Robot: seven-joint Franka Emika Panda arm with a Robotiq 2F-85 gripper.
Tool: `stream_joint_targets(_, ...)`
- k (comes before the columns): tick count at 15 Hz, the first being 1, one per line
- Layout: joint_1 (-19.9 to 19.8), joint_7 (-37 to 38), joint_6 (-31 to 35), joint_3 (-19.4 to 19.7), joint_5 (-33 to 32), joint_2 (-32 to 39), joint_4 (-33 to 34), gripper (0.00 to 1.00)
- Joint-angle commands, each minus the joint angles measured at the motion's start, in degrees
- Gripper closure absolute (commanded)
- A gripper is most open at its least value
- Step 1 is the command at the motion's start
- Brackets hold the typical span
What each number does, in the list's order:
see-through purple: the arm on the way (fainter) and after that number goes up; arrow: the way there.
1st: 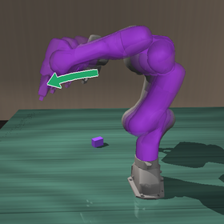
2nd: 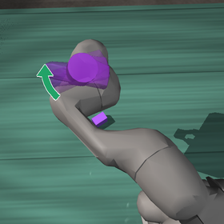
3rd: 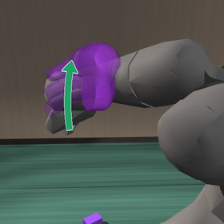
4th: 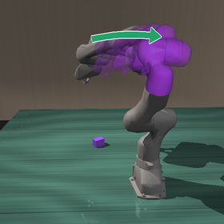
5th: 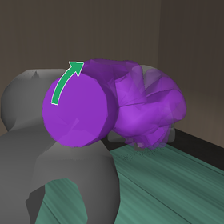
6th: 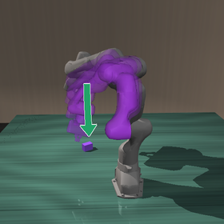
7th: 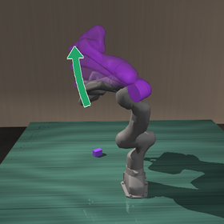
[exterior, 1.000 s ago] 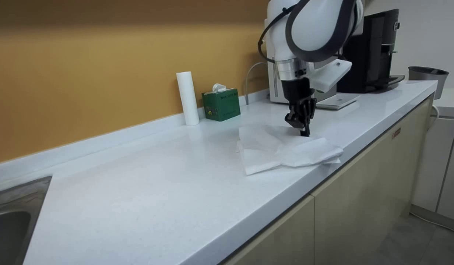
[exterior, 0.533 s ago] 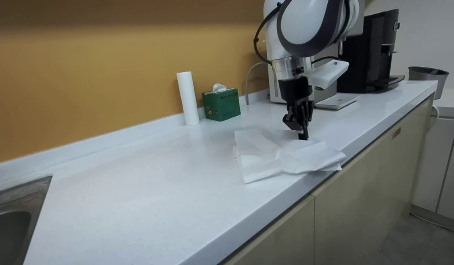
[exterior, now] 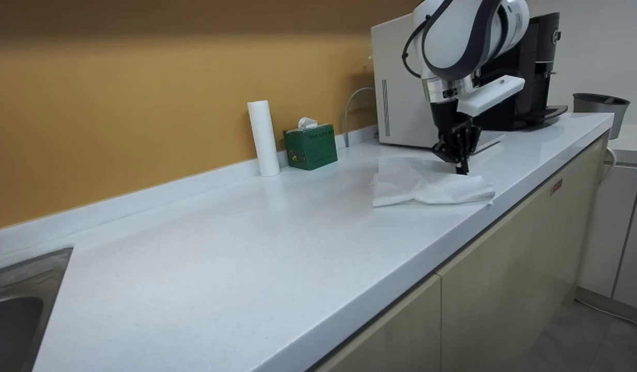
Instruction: Wipe the counter using the paper towel
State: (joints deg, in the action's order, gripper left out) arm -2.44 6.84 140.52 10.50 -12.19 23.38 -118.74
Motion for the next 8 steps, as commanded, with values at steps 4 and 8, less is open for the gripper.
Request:
stream_joint_targets(4,-1.4,7.8,-3.1,3.1,0.4,5.8,6.2,1.00)
stream_joint_targets(8,2.4,14.1,-7.4,2.4,-1.2,8.5,9.8,1.00)
